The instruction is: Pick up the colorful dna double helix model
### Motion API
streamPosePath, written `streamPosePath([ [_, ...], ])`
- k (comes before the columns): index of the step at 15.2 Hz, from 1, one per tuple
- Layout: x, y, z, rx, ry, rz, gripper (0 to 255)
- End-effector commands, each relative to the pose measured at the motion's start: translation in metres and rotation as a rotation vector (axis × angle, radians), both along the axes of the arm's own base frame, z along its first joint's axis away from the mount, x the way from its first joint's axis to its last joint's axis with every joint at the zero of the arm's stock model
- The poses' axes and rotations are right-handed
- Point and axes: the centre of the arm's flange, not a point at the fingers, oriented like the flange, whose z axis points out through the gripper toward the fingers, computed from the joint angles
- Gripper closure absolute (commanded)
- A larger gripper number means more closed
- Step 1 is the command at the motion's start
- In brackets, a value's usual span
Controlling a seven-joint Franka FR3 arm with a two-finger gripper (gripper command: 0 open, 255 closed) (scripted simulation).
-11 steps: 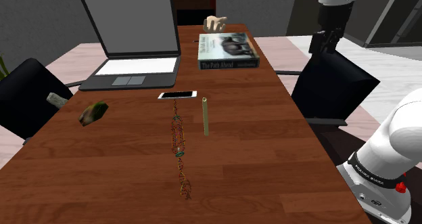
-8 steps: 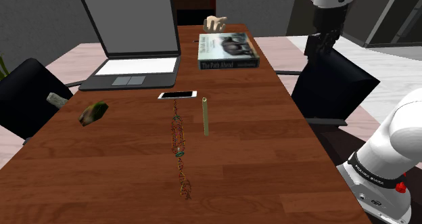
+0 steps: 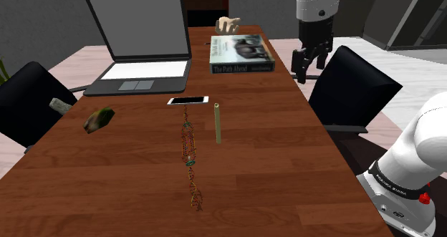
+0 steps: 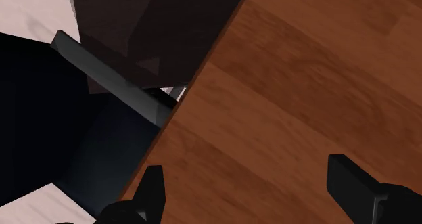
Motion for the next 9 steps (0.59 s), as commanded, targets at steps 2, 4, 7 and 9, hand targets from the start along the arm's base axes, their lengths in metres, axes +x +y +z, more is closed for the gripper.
streamPosePath([
  [2, 0.015, 0.039, -0.01, -0.013, 0.012, -0.002, 0],
  [4, 0.024, 0.064, -0.017, -0.023, 0.02, -0.003, 0],
  [7, 0.038, 0.103, -0.026, -0.036, 0.031, -0.003, 0],
  [9, 0.048, 0.129, -0.033, -0.046, 0.039, -0.004, 0],
])
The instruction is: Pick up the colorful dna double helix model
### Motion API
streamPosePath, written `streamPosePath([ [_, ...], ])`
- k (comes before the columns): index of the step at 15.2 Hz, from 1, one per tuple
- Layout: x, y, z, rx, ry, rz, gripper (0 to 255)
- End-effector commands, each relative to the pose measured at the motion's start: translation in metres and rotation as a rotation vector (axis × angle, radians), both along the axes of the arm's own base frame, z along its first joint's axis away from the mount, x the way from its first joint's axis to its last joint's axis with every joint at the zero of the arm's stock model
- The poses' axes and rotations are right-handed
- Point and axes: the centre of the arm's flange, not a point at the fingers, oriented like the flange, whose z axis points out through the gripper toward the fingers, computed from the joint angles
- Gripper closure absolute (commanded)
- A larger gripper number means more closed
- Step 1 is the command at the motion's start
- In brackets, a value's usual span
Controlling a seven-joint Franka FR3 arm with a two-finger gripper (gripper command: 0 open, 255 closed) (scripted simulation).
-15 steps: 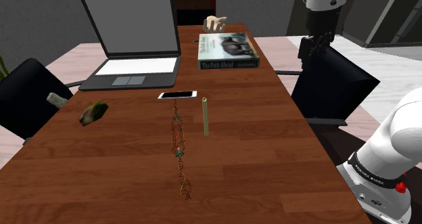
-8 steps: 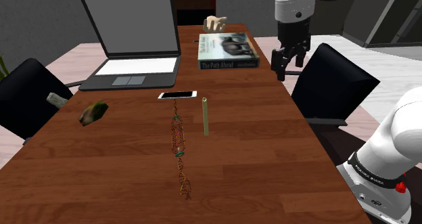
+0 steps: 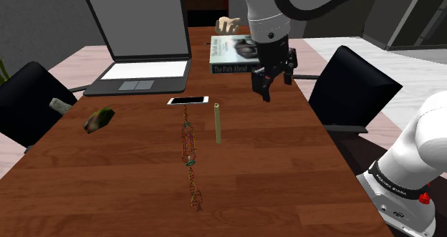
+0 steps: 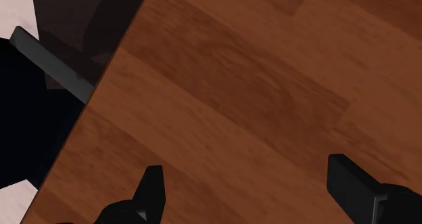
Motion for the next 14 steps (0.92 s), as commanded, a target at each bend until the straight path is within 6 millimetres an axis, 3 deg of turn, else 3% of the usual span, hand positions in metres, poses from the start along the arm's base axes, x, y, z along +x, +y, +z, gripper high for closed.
streamPosePath([
  [1, 0.01, 0.027, -0.008, -0.008, 0.008, -0.002, 0],
  [14, 0.07, 0.191, -0.062, -0.068, 0.058, -0.005, 0],
])
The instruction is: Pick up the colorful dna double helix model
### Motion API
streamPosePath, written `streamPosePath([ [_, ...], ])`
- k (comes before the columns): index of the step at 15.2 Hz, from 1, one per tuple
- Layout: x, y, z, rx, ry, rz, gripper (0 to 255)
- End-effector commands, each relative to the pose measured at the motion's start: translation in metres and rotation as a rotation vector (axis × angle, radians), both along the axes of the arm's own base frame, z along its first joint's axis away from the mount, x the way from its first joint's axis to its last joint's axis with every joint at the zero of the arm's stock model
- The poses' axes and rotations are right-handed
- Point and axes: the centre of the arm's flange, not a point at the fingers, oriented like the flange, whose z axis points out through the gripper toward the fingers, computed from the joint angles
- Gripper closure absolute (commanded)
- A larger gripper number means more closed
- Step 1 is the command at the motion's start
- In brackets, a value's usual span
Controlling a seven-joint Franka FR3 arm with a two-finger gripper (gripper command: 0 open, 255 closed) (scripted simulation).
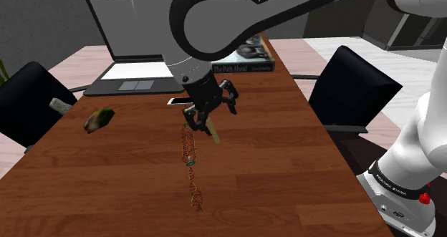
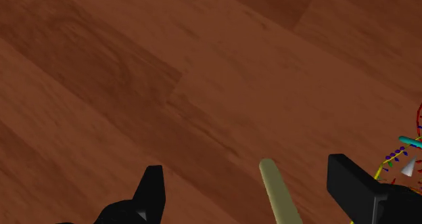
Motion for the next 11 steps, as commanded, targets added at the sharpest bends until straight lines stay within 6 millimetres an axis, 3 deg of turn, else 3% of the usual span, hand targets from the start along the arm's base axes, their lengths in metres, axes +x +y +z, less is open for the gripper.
streamPosePath([
  [1, 0.009, 0.025, -0.01, -0.01, 0.008, -0.003, 0],
  [8, 0.038, 0.108, -0.043, -0.041, 0.033, -0.004, 0],
  [11, 0.038, 0.108, -0.059, -0.041, 0.033, -0.004, 0],
])
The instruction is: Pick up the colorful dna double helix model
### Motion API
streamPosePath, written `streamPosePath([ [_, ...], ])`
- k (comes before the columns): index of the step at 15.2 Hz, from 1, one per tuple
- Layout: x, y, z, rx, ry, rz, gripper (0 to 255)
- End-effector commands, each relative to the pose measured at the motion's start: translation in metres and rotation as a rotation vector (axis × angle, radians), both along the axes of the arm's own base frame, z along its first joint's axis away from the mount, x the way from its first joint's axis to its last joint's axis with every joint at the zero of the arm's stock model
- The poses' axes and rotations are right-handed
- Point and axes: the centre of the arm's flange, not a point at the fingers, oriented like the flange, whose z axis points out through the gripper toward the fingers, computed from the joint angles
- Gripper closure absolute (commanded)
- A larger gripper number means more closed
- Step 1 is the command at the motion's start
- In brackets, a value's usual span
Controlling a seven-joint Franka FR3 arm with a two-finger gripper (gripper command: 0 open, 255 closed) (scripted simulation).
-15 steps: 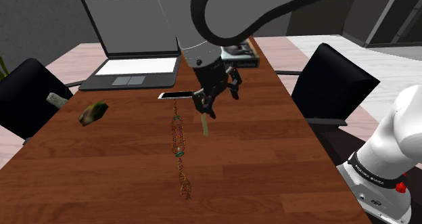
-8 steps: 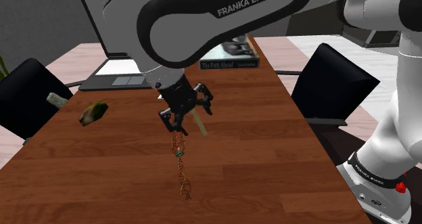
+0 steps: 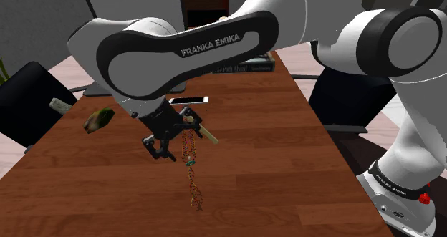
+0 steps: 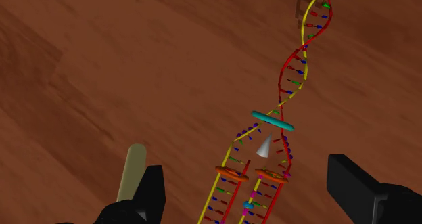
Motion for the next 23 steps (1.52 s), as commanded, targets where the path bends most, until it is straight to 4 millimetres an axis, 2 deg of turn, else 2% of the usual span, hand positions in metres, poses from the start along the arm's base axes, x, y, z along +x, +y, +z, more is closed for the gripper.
streamPosePath([
  [1, 0.0, 0.001, -0.01, -0.001, 0.0, 0.0, 0],
  [4, 0.0, 0.001, -0.026, -0.001, 0.0, 0.0, 0],
  [6, 0.0, 0.001, -0.029, -0.001, 0.0, 0.0, 0],
  [7, 0.001, 0.001, -0.029, -0.001, 0.0, 0.0, 255],
  [16, 0.0, 0.001, -0.029, -0.001, 0.0, 0.0, 255],
  [23, 0.0, 0.001, 0.008, -0.001, 0.0, 0.0, 255],
])
